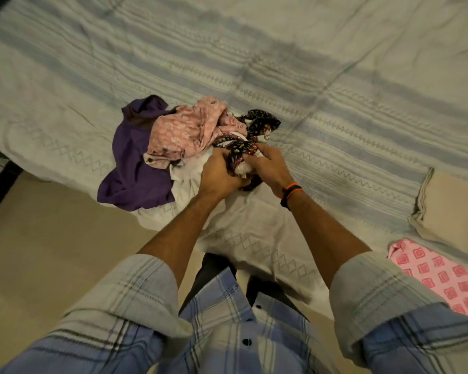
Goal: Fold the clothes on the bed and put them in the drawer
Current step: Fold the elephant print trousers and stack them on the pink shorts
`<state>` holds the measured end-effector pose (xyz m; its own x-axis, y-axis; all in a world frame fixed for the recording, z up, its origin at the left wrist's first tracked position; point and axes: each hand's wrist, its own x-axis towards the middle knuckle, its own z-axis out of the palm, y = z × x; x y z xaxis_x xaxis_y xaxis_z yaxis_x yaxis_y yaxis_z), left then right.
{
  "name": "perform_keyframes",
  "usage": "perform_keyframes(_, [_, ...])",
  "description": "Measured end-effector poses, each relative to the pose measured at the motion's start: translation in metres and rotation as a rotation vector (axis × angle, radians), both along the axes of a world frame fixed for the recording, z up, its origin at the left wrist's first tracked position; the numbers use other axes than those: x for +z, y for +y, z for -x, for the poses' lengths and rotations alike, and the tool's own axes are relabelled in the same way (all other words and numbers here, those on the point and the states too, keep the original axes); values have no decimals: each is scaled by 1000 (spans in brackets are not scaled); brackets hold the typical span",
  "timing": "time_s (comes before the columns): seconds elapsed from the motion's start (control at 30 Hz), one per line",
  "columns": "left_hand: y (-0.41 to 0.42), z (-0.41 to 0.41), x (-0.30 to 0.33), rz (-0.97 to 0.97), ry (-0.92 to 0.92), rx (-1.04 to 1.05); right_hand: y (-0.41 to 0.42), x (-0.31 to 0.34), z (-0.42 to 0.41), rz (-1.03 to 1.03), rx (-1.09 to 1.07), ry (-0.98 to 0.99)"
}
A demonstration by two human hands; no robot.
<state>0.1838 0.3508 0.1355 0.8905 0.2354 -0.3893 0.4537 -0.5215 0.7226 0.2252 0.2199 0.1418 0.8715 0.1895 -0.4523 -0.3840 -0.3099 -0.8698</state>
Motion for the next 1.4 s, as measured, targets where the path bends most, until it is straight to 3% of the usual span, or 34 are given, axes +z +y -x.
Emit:
perform_keyframes(0.37, [-62,16,93,-156,-466,156,-61,108,1,-298,22,-222])
perform_keyframes(0.67, [-87,3,181,-149,-665,105,-88,195,-1,-424,-6,-366])
perform_keyframes(0.87, [-91,-21,232,-123,-811,72,-106,229,-12,-364,22,-521])
perform_keyframes(0.97, [-95,-32,257,-92,-880,30,-110,240,-21,-234,5,-625])
perform_keyframes(1.07, [-95,-48,283,-69,-918,-24,-106,259,-30,8,-101,-772])
perform_keyframes(1.17, [-91,-62,309,-83,-960,-86,-99,280,-39,126,-293,-954])
perform_keyframes(1.27, [-87,-76,333,-110,-982,-151,-101,301,-54,101,-255,-1066])
perform_keyframes(1.4, [-82,-96,360,-144,-1001,-231,-110,335,-69,-36,-121,-1037])
